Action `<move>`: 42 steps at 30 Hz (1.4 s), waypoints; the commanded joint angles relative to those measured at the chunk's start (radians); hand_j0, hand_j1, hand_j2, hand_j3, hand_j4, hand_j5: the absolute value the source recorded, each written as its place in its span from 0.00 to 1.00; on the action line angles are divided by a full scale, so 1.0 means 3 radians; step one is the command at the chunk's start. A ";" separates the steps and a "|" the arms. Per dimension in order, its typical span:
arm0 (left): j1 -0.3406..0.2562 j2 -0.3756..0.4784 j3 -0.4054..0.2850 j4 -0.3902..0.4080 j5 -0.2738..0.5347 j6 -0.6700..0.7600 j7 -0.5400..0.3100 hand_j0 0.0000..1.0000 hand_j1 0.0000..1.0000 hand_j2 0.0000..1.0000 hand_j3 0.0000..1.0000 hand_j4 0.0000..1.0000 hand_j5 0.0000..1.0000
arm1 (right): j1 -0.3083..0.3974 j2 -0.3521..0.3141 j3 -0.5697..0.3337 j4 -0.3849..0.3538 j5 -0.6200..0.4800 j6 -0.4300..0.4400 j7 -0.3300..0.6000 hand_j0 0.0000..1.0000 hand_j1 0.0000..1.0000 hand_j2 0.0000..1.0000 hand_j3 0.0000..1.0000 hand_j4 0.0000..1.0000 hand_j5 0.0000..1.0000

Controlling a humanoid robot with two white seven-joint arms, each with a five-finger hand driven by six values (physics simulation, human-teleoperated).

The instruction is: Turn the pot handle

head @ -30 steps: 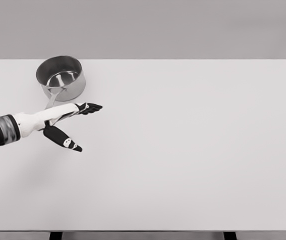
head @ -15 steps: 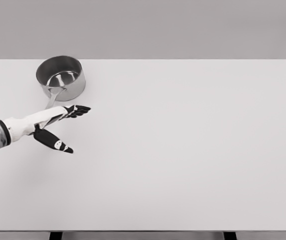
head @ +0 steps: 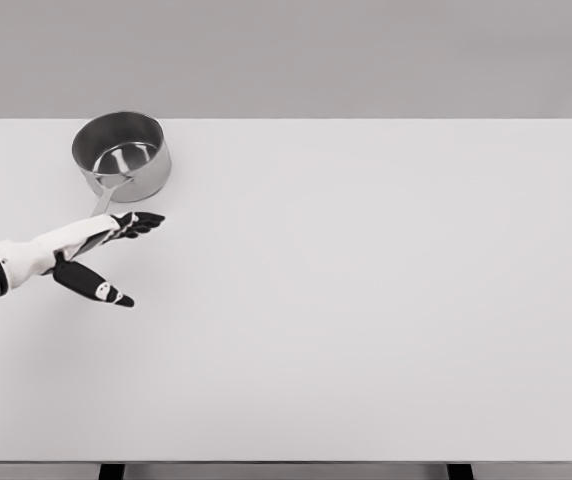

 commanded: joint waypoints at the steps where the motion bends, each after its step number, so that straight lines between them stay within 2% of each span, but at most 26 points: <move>1: 0.0000 0.0003 0.0047 0.0000 0.0013 -0.0002 0.0001 1.00 1.00 1.00 1.00 1.00 1.00 | 0.0000 0.0000 0.0000 0.0003 0.0000 0.0000 0.0001 1.00 1.00 1.00 1.00 1.00 1.00; 24: 0.0164 0.0065 0.0215 0.0173 0.0013 -0.0002 0.0001 1.00 1.00 1.00 1.00 1.00 1.00 | 0.0000 0.0000 0.0000 -0.0003 0.0000 0.0000 0.0001 1.00 1.00 1.00 1.00 1.00 1.00; 42: 0.0164 0.0126 0.0297 0.0398 0.0008 -0.0007 0.0001 1.00 1.00 1.00 1.00 1.00 1.00 | 0.0000 0.0000 0.0000 -0.0003 0.0000 0.0000 0.0001 1.00 1.00 1.00 1.00 1.00 1.00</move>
